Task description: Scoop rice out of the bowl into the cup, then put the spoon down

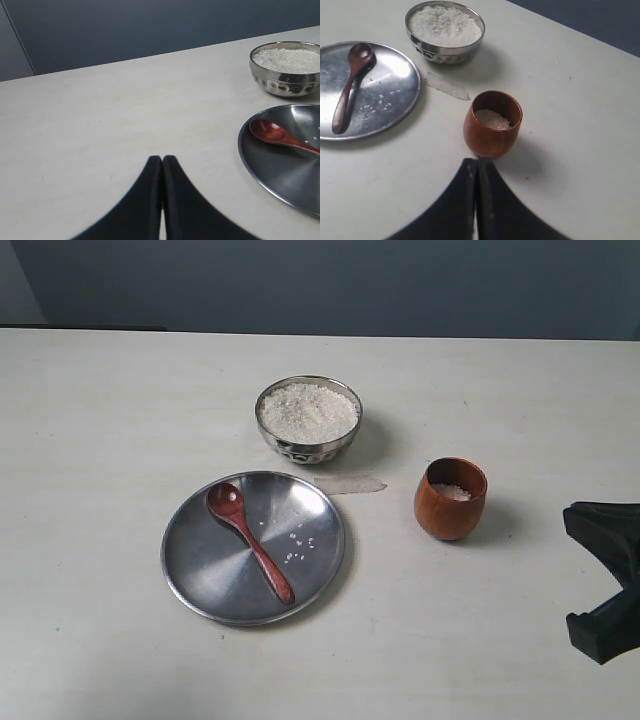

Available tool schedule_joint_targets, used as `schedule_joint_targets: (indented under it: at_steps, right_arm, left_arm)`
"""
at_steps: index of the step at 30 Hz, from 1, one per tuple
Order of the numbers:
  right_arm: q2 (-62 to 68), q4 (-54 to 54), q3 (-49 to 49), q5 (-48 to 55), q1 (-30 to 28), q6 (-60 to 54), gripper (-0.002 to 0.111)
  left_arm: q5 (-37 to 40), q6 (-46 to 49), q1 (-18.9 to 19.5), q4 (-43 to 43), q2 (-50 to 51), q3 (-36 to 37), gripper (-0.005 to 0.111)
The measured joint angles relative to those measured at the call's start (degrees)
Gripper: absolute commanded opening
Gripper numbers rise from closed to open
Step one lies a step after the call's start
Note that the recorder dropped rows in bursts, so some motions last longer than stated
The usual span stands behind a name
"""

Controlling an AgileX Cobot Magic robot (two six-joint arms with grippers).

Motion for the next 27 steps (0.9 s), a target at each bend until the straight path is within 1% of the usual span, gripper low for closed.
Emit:
schedule_joint_targets:
  at_steps: [12,15,20,23,27]
  right_arm:
    - [0.0,0.0,0.0,0.0,0.0,0.0,0.000]
    - [-1.3,0.1,0.0,-0.2,-1.1,0.0,0.000]
    - [-5.8,3.0,0.0,-2.5,-5.7,0.5,0.000]
    - [-9.2,4.8,0.0,-5.0,-10.0,0.7,0.000]
    - [-13.2,8.3,0.0,-5.7,-17.5,0.8,0.000]
  left_arm:
    - [0.0,-0.4,0.0,0.0,0.0,0.0,0.000]
    - [0.0,-0.4,0.0,0.0,0.0,0.0,0.000]
    - [0.0,-0.9,0.0,0.0,0.0,0.0,0.000]
    - [0.0,-0.9,0.0,0.0,0.0,0.0,0.000]
    - [0.0,-0.9,0.0,0.0,0.0,0.0,0.000]
